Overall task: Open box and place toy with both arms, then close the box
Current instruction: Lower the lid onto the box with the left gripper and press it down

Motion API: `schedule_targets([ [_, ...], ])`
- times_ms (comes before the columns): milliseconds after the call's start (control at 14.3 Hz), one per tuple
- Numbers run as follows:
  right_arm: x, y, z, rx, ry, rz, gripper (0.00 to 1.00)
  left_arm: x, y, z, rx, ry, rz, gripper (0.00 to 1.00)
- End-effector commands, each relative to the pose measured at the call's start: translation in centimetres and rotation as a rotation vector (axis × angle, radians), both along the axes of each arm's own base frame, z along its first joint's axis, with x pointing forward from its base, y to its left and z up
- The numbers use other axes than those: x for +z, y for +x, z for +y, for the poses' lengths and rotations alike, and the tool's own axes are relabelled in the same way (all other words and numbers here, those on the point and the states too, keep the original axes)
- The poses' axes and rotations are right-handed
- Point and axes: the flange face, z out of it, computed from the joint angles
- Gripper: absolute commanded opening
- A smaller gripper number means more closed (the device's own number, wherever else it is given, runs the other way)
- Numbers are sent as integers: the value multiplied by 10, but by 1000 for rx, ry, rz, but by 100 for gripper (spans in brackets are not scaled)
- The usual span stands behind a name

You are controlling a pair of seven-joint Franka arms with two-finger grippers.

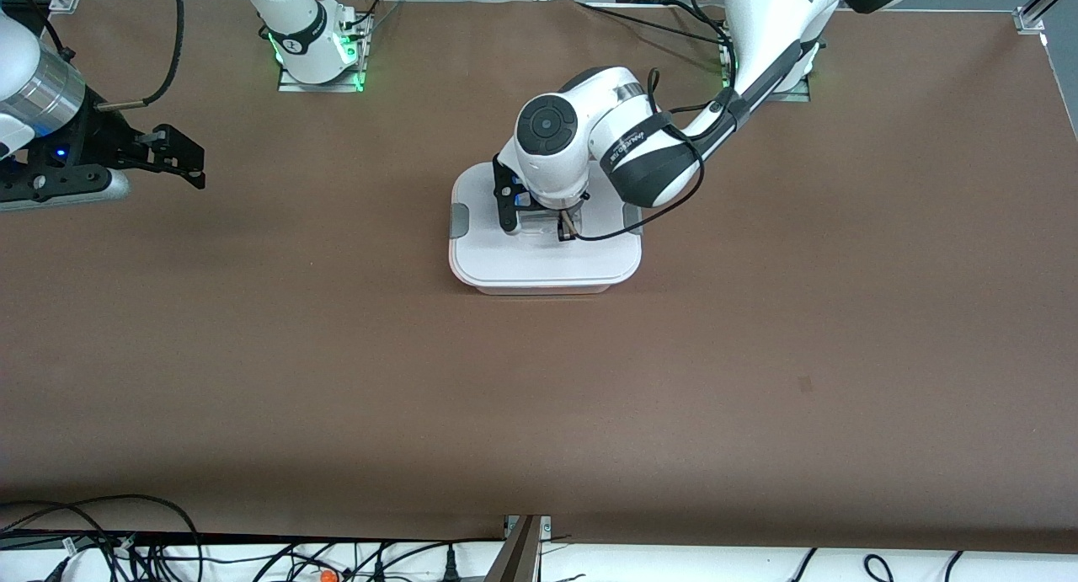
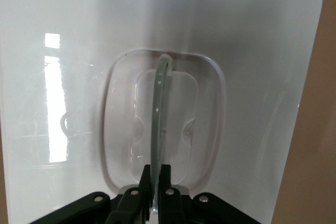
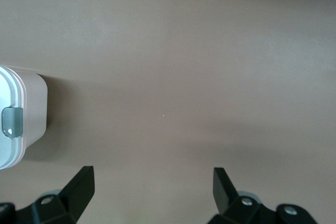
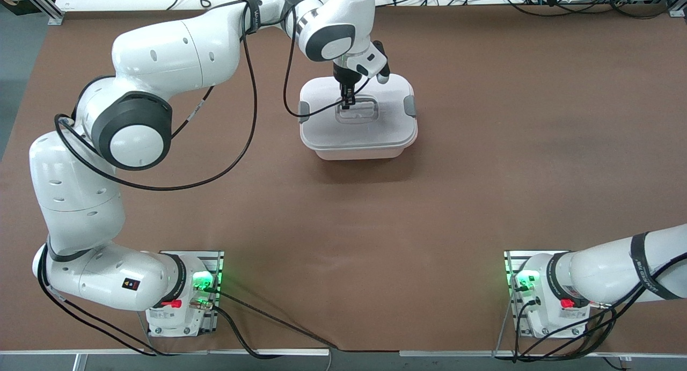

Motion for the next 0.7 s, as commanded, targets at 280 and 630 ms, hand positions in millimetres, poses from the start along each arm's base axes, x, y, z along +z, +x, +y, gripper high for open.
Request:
schedule_targets([
  [280,5,2,2,-12,21,-7,100,-10,-6,-7,8,4,2,0],
  [630,5,2,3,-11,21,-6,100,-12,3,1,9,4,-1,0],
])
